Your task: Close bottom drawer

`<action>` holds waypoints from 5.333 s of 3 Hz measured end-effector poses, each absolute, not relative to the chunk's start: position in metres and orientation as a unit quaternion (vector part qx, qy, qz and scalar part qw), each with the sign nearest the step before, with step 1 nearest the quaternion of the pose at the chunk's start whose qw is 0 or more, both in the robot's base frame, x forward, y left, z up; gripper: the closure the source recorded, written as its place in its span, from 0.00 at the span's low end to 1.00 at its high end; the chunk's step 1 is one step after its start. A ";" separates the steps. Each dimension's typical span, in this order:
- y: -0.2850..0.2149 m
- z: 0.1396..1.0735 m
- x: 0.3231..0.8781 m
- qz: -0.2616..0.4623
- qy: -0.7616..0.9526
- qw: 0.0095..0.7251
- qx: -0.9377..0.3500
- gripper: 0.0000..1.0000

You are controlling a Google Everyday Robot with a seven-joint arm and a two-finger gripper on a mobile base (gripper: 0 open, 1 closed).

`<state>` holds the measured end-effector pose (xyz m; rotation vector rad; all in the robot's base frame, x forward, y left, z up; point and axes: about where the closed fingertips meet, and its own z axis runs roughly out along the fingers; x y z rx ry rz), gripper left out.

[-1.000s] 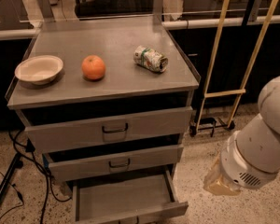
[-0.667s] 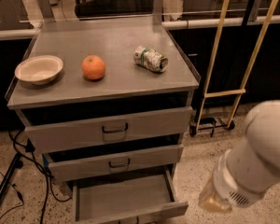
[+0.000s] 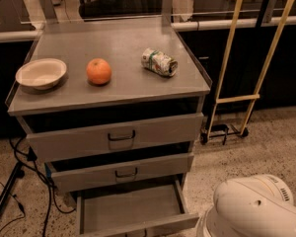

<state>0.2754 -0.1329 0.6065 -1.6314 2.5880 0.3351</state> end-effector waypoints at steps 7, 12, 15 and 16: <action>-0.124 0.400 0.294 0.106 0.846 -0.003 -0.523 1.00; -0.141 0.268 0.316 0.124 0.886 -0.037 -0.446 1.00; -0.134 0.207 0.387 0.092 0.915 -0.004 -0.393 1.00; -0.130 0.179 0.398 0.093 0.921 -0.003 -0.378 1.00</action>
Offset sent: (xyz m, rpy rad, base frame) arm -0.0194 0.0155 -0.0974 0.0091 0.0096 -0.0563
